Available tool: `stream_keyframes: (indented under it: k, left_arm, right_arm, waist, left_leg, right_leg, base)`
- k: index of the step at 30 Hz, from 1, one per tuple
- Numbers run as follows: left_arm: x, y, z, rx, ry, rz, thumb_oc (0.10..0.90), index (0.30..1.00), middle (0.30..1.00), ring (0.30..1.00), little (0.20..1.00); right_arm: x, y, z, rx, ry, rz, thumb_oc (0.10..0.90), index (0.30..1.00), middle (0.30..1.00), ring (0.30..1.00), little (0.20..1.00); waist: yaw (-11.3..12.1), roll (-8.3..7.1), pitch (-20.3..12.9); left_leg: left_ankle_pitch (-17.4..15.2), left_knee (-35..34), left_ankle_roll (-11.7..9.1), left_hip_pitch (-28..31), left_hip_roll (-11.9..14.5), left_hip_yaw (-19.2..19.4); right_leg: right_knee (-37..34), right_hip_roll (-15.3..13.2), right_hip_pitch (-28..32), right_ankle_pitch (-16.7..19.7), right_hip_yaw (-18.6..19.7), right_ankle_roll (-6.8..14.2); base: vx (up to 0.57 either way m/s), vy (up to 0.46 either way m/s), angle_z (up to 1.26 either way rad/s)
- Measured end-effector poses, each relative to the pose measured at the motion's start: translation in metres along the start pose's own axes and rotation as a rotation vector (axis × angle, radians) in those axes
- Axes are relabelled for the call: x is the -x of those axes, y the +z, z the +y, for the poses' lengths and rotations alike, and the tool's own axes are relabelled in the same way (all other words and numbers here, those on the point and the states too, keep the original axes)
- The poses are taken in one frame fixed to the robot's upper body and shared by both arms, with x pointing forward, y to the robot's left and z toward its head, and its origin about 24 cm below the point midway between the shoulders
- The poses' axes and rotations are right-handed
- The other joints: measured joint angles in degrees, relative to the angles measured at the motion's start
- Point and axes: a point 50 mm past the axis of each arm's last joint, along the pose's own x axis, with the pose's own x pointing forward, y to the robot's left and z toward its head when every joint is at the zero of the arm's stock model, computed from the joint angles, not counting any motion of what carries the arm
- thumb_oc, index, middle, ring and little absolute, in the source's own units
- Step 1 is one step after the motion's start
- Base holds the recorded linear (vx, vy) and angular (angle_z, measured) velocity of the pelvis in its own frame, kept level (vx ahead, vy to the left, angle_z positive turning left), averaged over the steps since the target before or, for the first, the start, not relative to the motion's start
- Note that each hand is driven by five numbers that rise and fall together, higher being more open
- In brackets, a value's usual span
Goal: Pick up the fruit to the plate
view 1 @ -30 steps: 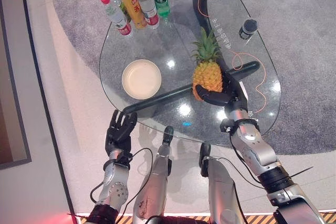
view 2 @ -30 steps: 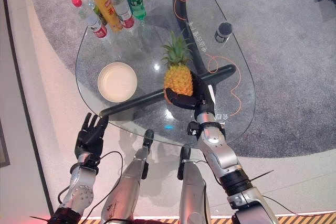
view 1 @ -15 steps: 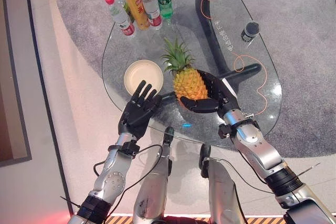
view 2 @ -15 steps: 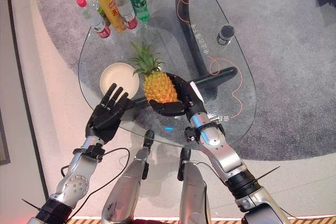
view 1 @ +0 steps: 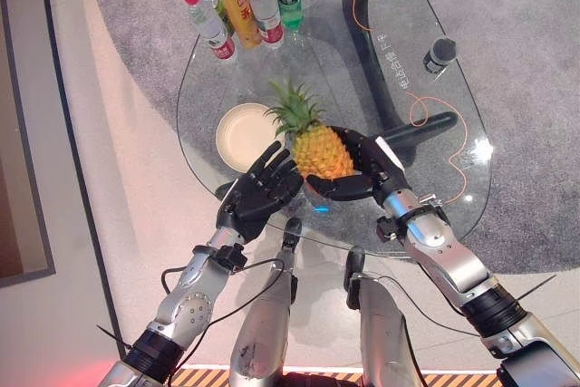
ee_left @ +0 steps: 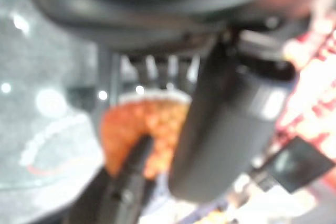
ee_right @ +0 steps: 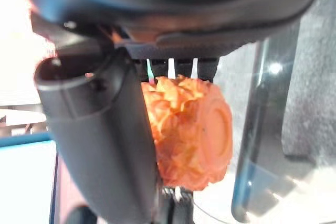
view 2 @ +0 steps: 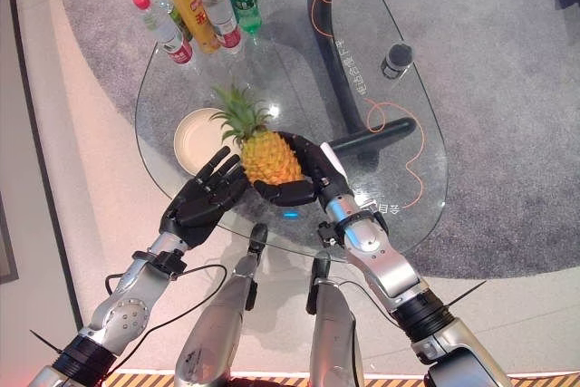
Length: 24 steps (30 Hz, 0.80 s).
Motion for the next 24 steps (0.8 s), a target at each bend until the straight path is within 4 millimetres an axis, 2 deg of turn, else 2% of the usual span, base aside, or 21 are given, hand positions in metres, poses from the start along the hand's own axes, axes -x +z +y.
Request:
stream_keyframes:
  k: [8,14,24]
  left_arm:
    - [0.002,0.004,0.002,0.043,0.008,-0.005,0.800,0.900,0.900,0.900,0.900]
    - [0.003,0.008,0.003,0.066,0.015,-0.038,0.800,0.900,0.900,0.900,0.900]
    - [0.005,0.006,0.005,0.200,0.041,-0.072,0.800,0.900,0.900,0.900,0.900]
  right_arm:
    - [-0.005,0.009,-0.001,0.087,0.052,-0.028,0.100,0.300,0.300,0.300,0.200]
    - [-0.007,0.018,0.016,0.171,0.218,-0.057,0.100,0.300,0.300,0.300,0.200]
    - [-0.013,0.029,0.018,0.227,0.281,-0.080,0.100,0.300,0.300,0.300,0.200]
  waist:
    - [0.6,-0.34,0.2]
    - [0.8,-0.39,0.2]
    - [2.4,-0.82,0.3]
  left_leg:
    - [0.0,0.0,0.0,0.0,-0.1,-0.9]
    - [0.0,-0.1,0.0,0.0,-0.4,-2.0]
    - [0.1,0.0,-0.1,0.2,-0.5,-3.4]
  right_leg:
    - [-0.1,0.1,0.4,0.0,-0.7,0.0]
    - [-0.3,0.1,1.1,-0.2,-0.8,0.2]
    - [-0.8,0.6,2.3,-0.4,-0.7,0.4]
  base:
    - [0.00,-0.001,0.05]
    - [0.01,0.000,0.07]
    - [0.03,-0.045,0.08]
